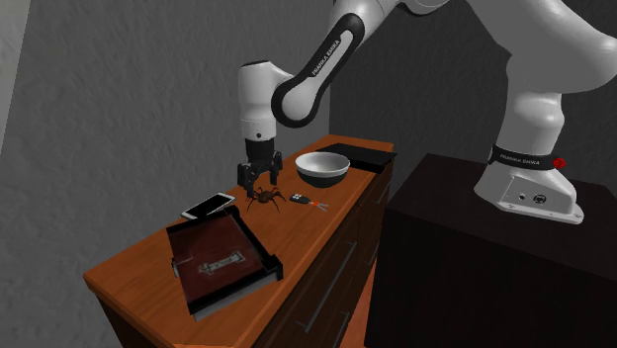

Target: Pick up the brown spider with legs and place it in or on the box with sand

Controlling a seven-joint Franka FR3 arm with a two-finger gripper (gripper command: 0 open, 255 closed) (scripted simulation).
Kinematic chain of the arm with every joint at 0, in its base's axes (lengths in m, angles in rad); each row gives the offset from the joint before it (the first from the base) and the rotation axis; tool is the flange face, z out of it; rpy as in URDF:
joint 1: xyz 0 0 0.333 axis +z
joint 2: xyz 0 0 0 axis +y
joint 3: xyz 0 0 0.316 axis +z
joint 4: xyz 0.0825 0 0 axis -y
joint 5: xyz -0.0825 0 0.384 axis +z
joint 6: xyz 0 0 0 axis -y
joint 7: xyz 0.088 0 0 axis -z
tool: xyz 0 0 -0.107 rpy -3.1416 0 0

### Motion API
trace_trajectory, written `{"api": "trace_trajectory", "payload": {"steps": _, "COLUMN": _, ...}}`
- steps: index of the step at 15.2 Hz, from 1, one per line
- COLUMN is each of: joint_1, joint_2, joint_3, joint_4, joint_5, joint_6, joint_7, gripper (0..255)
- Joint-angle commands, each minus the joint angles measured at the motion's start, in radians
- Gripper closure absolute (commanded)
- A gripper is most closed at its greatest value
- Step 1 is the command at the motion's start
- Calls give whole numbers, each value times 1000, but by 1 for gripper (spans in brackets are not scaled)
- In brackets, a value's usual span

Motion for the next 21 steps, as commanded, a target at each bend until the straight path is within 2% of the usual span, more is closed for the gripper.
{"api": "trace_trajectory", "payload": {"steps": 1, "joint_1": 2, "joint_2": 12, "joint_3": -2, "joint_4": 8, "joint_5": -2, "joint_6": 4, "joint_7": 1, "gripper": 0}}
{"api": "trace_trajectory", "payload": {"steps": 7, "joint_1": 2, "joint_2": 12, "joint_3": -2, "joint_4": 8, "joint_5": -2, "joint_6": 4, "joint_7": 1, "gripper": 0}}
{"api": "trace_trajectory", "payload": {"steps": 8, "joint_1": 3, "joint_2": 15, "joint_3": -2, "joint_4": 14, "joint_5": -2, "joint_6": 1, "joint_7": 1, "gripper": 255}}
{"api": "trace_trajectory", "payload": {"steps": 16, "joint_1": 3, "joint_2": 9, "joint_3": -3, "joint_4": -3, "joint_5": -3, "joint_6": 12, "joint_7": 4, "gripper": 255}}
{"api": "trace_trajectory", "payload": {"steps": 21, "joint_1": -5, "joint_2": -30, "joint_3": 8, "joint_4": -4, "joint_5": 7, "joint_6": -26, "joint_7": -5, "gripper": 255}}
